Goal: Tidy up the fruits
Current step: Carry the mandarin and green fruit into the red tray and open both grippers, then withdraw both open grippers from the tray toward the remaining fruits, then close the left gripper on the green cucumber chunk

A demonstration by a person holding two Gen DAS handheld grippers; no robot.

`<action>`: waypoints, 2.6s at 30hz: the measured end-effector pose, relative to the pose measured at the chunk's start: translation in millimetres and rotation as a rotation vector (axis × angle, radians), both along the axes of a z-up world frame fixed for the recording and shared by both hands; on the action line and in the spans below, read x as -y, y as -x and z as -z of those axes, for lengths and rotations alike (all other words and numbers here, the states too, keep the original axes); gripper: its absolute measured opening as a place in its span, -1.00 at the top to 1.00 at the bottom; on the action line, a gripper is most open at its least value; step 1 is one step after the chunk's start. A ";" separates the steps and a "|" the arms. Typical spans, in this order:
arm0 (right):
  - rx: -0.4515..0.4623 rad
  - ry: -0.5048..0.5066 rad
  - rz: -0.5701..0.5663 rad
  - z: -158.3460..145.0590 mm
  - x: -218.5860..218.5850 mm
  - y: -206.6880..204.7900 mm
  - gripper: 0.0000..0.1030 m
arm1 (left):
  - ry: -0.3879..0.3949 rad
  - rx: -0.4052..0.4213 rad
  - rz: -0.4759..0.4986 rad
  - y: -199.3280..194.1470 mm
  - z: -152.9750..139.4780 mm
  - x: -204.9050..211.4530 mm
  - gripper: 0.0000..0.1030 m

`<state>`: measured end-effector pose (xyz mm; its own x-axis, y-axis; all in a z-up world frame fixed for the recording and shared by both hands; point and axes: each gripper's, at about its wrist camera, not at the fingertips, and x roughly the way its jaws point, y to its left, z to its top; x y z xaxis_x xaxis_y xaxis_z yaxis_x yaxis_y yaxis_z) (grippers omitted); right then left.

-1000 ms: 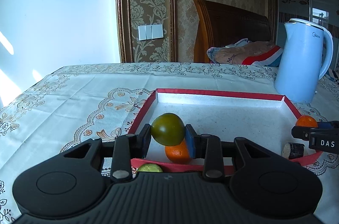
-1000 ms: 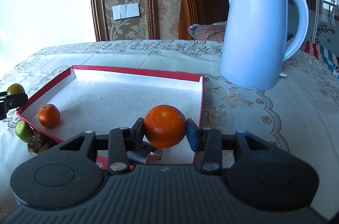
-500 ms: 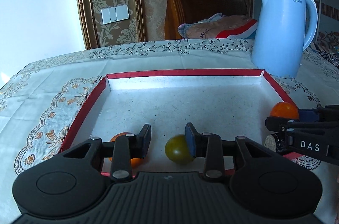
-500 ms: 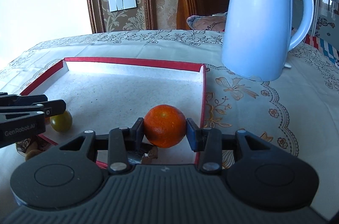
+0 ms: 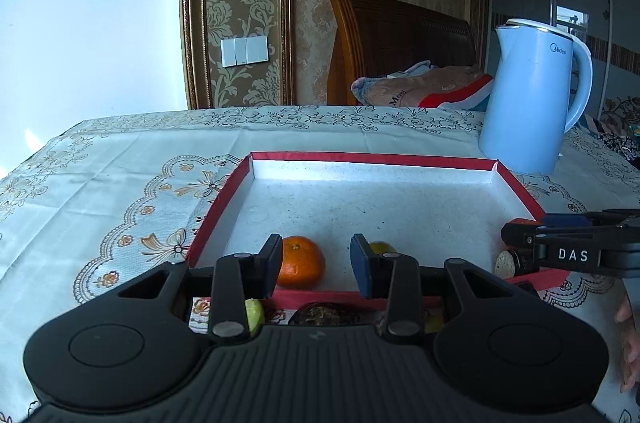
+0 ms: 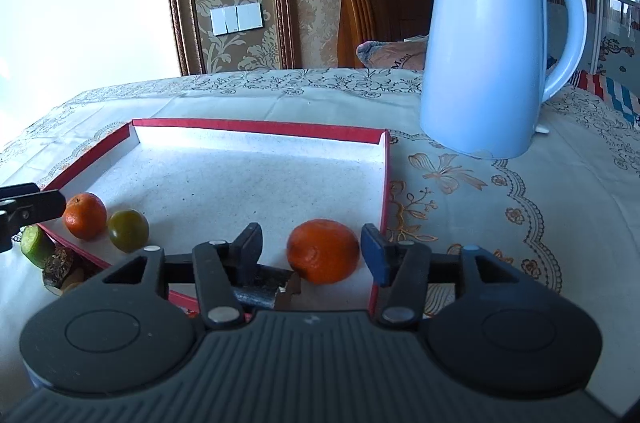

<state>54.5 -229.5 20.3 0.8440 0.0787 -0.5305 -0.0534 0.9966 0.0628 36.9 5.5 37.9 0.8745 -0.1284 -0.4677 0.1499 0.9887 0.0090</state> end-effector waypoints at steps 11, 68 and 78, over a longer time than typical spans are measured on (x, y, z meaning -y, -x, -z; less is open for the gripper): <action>0.079 -0.009 -0.026 -2.9 -6.7 81.4 -0.34 | -0.029 0.012 0.004 44.0 14.4 -34.5 -0.38; 0.051 -0.027 -0.008 12.9 -5.9 107.4 -0.79 | 0.001 -0.106 -0.097 -13.7 38.2 -41.6 0.18; 0.052 -0.021 -0.037 12.3 -9.1 107.7 -0.59 | -0.017 -0.114 -0.113 -12.7 39.3 -32.4 0.34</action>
<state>-53.2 -220.4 8.0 0.8666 0.1213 -0.4840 -0.0942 0.9923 0.0800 49.5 37.8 -1.4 0.8239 -0.0234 -0.5662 0.0391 0.9991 0.0156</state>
